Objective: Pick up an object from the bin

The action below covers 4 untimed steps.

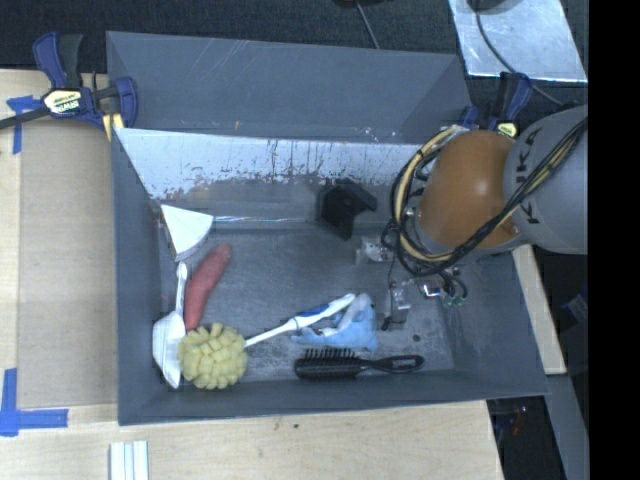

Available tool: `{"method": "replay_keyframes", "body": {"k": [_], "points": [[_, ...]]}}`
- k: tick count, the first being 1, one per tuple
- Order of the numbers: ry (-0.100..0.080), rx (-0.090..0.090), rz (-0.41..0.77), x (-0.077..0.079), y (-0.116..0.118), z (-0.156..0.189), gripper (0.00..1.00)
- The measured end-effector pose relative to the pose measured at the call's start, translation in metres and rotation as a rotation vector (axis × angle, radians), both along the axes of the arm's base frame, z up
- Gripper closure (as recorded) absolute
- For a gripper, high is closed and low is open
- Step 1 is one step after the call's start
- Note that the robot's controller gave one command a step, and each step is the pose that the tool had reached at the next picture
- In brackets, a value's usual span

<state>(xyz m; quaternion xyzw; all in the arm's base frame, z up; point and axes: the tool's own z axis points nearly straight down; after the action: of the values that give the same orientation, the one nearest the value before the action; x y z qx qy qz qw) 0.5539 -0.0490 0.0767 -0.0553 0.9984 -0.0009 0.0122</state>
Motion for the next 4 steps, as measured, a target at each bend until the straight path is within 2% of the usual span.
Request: {"method": "replay_keyframes", "body": {"k": [1, 2, 3, 4], "points": [[0.004, -0.015, 0.427, 0.002, 0.019, 0.064, 0.00], [0.024, 0.003, 0.087, -0.032, 0.077, 0.023, 0.00], [0.009, -0.019, 0.700, -0.033, 0.077, -0.004, 0.00], [0.015, -0.002, 0.464, -0.041, 0.185, -0.005, 1.00]]}}
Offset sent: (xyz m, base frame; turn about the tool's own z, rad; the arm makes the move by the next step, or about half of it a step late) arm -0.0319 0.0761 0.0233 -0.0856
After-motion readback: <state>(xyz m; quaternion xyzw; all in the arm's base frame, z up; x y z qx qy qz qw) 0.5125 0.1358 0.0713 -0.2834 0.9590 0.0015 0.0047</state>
